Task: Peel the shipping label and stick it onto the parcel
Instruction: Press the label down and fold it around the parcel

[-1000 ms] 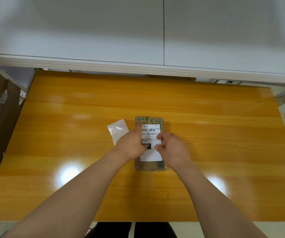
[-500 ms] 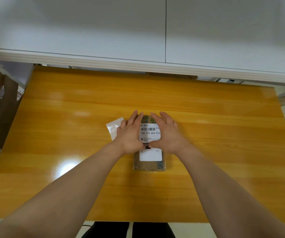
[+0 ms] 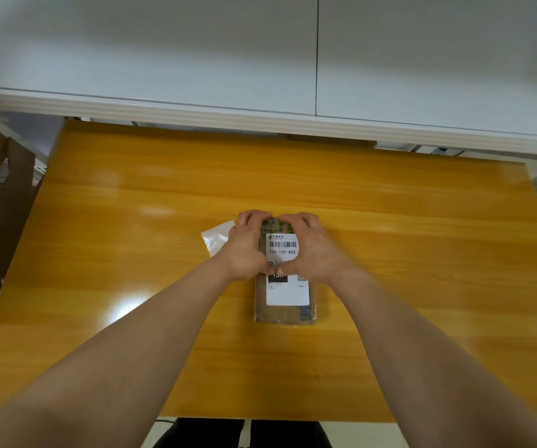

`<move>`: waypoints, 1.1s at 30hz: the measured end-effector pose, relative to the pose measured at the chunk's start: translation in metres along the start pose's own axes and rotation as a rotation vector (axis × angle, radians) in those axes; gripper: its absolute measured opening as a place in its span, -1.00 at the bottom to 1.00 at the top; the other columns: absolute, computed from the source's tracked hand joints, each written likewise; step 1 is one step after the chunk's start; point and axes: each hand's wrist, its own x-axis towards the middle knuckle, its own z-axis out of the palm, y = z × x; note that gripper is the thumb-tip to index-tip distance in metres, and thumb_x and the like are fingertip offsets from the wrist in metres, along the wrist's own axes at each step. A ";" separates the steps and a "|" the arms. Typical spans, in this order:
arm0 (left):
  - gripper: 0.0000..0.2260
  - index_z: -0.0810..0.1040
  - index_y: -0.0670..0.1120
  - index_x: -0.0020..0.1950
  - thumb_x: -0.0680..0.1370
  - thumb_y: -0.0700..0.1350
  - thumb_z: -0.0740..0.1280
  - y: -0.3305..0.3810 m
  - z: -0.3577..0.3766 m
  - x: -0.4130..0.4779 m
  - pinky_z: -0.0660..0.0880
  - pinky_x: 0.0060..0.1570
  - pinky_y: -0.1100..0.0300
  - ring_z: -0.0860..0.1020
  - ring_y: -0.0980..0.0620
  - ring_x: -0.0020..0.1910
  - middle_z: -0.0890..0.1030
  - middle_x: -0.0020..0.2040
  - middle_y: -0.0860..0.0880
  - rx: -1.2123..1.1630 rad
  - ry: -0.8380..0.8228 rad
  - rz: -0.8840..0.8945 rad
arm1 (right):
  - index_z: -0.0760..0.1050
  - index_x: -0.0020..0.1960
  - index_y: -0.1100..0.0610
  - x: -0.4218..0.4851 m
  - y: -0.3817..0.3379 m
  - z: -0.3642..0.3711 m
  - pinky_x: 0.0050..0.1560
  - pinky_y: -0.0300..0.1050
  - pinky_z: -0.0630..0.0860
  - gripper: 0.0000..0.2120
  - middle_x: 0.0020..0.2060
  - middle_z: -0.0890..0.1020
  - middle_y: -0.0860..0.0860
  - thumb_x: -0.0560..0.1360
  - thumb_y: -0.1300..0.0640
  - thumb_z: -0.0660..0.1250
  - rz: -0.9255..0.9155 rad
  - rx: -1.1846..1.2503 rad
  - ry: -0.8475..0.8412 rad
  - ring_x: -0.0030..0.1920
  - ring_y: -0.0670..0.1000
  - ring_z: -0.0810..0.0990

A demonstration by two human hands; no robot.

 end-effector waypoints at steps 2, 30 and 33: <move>-0.02 0.22 -0.05 0.51 0.19 -0.22 0.64 0.001 -0.001 0.002 0.41 0.35 -0.09 0.29 -0.14 0.38 0.18 0.41 -0.05 -0.017 -0.001 -0.003 | 0.18 0.53 -0.03 0.000 0.000 0.000 0.32 0.03 0.46 0.01 0.42 0.21 0.02 0.22 0.12 0.63 0.009 0.025 0.005 0.39 0.07 0.31; -0.72 0.40 -0.14 0.26 0.56 -0.28 0.30 0.017 -0.002 0.017 0.49 0.13 0.03 0.44 -0.10 0.06 0.31 0.25 -0.15 -0.109 0.137 -0.122 | 0.50 0.13 -0.17 0.015 -0.012 0.017 -0.04 0.01 0.59 -0.79 0.17 0.42 -0.07 0.53 0.07 0.36 0.205 0.218 0.316 -0.13 0.00 0.58; -0.61 0.35 -0.11 0.34 0.55 -0.24 0.36 0.017 -0.008 0.011 0.47 0.12 0.09 0.44 -0.12 0.16 0.28 0.29 -0.13 -0.090 0.080 -0.095 | 0.53 0.24 -0.07 0.012 -0.004 0.008 -0.03 -0.18 0.51 -0.72 0.16 0.43 -0.01 0.55 0.12 0.37 0.124 0.338 0.258 0.05 0.02 0.54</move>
